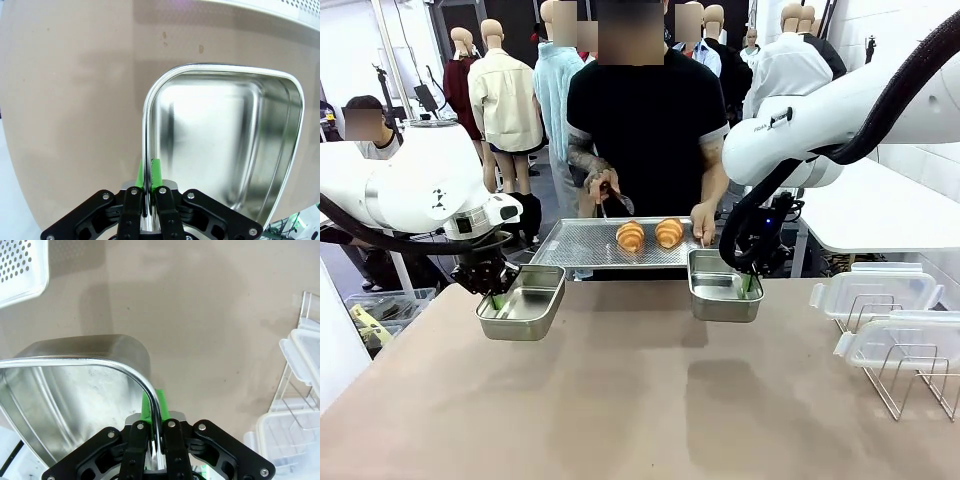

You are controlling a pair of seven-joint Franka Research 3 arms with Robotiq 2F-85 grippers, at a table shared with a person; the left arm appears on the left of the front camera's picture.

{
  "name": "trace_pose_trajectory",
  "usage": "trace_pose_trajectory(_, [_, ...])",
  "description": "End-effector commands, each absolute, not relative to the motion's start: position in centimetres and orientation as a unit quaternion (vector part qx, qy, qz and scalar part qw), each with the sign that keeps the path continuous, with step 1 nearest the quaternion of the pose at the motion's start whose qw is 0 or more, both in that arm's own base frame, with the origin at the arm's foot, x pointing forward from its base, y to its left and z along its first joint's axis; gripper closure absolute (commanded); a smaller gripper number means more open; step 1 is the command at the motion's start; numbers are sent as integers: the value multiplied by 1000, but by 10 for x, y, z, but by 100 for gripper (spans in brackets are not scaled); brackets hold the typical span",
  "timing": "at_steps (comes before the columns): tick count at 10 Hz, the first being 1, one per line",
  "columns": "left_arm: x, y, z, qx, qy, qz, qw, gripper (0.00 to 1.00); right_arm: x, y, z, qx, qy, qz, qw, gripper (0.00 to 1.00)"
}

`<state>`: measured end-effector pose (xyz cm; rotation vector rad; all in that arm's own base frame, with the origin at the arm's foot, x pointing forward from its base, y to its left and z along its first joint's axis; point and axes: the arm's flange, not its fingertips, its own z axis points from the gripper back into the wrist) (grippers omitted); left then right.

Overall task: Place the bread in airtight containers.
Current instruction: Once an object is inside an Airtight Container , place the container in the center of the table.

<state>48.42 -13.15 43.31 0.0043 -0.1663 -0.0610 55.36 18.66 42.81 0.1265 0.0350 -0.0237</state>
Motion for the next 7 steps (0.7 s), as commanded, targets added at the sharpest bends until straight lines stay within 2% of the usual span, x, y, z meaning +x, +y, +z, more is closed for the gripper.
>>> trace_pose_trajectory(1, [485,-130,435,5,-93,-37,995,100,555,187,429,62,8,-10,998,100])
trace_pose_trajectory(7, [485,-130,435,5,-93,-37,995,100,555,187,429,62,8,-10,998,100])
